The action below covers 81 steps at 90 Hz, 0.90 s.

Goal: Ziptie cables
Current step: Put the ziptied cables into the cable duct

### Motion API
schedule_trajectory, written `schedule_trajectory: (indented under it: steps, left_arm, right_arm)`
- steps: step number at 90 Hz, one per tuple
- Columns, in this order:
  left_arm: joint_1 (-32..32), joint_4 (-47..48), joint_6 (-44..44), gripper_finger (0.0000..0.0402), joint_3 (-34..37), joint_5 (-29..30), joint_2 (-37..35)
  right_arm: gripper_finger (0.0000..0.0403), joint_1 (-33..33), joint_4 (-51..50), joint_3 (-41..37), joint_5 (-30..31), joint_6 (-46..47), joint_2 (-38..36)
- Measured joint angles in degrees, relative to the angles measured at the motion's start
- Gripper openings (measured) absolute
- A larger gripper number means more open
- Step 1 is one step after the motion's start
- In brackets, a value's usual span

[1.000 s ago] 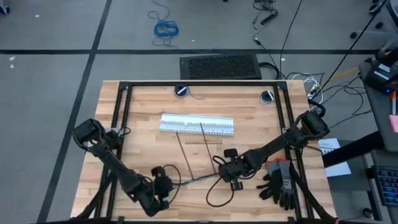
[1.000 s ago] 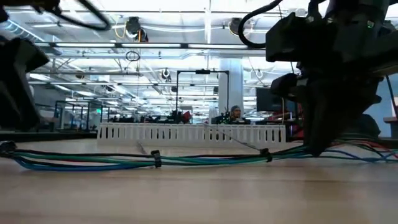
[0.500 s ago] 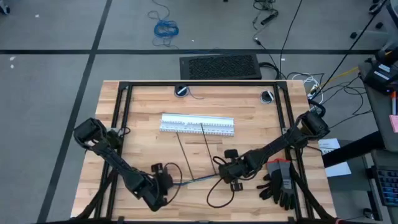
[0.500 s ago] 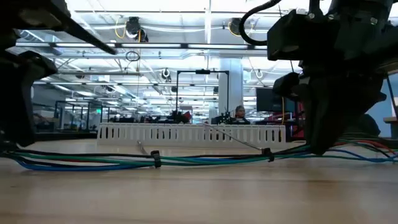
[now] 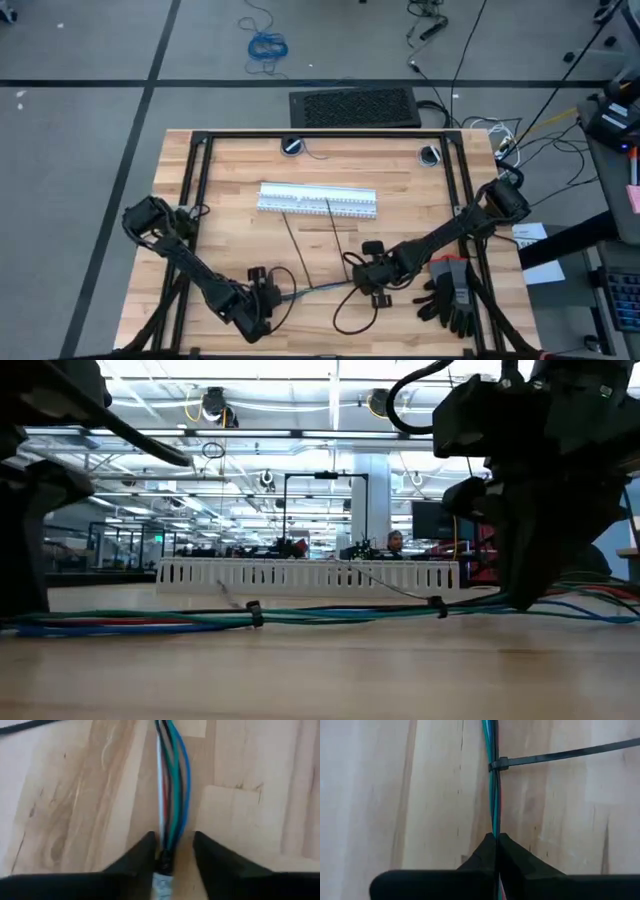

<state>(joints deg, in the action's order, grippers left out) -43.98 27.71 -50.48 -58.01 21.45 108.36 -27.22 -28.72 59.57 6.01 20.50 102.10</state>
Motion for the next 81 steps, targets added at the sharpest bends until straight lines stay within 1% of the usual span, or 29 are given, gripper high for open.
schedule_trajectory:
  steps: [5, 9, 16, 27, 41, 49, 59, 65, 81]
  left_arm:
    - [0.08, 0.29, 0.08, 0.003, 0.04, 0.05, 0.02]
    - [0.08, 0.43, 0.22, 0.0015, 0.06, 0.16, 0.02]
    - [0.08, 0.57, 0.0, 0.0013, 0.04, 0.64, 0.03]
    - [0.01, 3.5, -0.05, 0.0005, -1.45, 2.22, 0.27]
    - [0.07, 14.23, -0.13, 0.0002, -5.33, 7.99, 0.67]
    - [0.35, 21.53, -0.21, 0.0001, -7.74, 10.2, 0.83]
    - [0.65, 27.49, -1.79, 0.0, -11.08, 11.68, 0.68]
    - [0.82, 31.87, -3.16, 0.0, -12.83, 12.34, 0.7]
    - [0.8, 40.88, -5.89, 0.0, -18.1, 17.42, 0.66]
  right_arm:
    - [0.0002, 0.0, -0.01, 0.0, 0.0, -0.11, 0.0]
    - [0.0002, 0.0, -0.01, 0.0, 0.01, -0.21, 0.0]
    - [0.0001, 0.0, -0.03, 0.0, 0.58, -0.41, 0.0]
    - [0.0001, -0.02, -0.32, 0.0, 3.88, -0.38, 0.0]
    - [0.0001, -0.04, -0.02, 0.0, 5.59, -0.24, 0.0]
    - [0.0001, -0.26, 0.12, 0.0, 7.55, 0.7, 0.0]
    - [0.0, -0.82, -0.54, 0.18, 9.27, 1.34, -0.11]
    - [0.0, -1.47, -1.58, 1.55, 11.88, 1.59, -0.15]
    - [0.0, -3.71, -10.49, 8.11, 19.49, 1.93, -0.2]
